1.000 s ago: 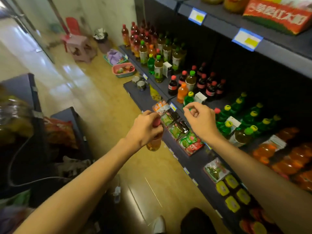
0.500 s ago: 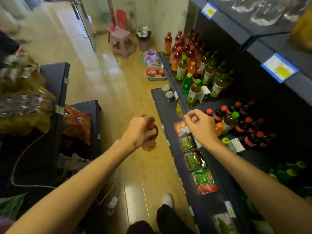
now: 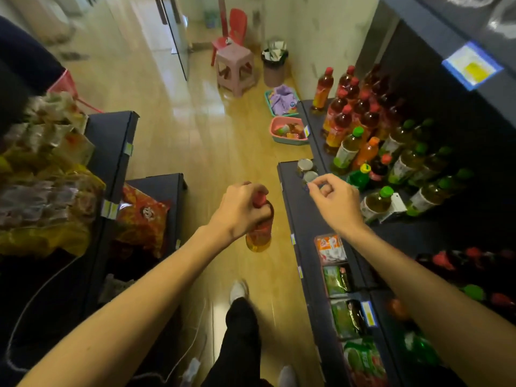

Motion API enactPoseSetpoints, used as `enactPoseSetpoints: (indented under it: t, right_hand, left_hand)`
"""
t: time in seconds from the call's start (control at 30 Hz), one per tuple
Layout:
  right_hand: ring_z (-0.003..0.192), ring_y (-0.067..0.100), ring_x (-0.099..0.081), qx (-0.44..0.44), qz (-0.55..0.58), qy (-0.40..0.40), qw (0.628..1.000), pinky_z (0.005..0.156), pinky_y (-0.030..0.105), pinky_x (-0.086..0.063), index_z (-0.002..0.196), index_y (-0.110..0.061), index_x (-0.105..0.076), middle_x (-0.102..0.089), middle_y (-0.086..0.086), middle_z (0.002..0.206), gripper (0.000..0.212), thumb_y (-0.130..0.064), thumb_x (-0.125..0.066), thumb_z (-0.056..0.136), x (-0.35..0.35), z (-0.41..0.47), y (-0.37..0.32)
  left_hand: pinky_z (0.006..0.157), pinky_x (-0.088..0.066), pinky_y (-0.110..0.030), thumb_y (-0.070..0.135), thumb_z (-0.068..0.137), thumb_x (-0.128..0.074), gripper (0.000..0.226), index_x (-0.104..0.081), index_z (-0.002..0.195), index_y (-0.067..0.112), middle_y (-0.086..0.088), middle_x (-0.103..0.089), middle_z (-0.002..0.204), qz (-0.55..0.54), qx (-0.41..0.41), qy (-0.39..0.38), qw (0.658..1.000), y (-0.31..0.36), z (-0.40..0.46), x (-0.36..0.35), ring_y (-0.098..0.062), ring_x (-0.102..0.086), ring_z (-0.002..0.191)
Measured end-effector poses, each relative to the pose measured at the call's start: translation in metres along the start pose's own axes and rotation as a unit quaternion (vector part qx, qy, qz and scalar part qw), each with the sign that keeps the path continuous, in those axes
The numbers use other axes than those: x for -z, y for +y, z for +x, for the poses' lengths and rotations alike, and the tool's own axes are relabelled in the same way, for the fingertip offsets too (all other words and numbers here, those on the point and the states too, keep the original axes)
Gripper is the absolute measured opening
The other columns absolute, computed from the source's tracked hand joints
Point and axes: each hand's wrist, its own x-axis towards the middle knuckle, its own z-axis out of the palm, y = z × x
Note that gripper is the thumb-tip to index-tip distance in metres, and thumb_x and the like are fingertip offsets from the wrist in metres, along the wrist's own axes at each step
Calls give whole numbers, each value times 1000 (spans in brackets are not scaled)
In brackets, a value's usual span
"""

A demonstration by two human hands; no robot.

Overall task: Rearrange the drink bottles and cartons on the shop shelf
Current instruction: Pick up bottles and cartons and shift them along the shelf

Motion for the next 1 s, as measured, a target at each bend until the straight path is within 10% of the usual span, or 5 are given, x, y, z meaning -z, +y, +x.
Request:
enactPoseSetpoints:
  t: [0.57, 1.0]
  right_hand:
    - [52, 9, -47, -107, -17, 104, 989, 51, 24, -36, 74, -18, -60, -51, -5, 54, 16, -23, -63, 88, -62, 259, 26]
    - [69, 12, -62, -196, 15, 170, 966, 60, 27, -51, 84, -14, -63, -65, -2, 73, 14, -24, -59, 91, -67, 450, 75]
  left_hand:
    - [75, -40, -21, 28, 70, -65, 40, -68, 106, 10, -13, -65, 100, 31, -86, -90, 992, -76, 330, 47, -27, -60, 89]
    - [66, -37, -31, 19, 61, -65, 27, -67, 80, 0, -17, -66, 75, 21, -188, -131, 973, -55, 567, 28, -30, -58, 68]
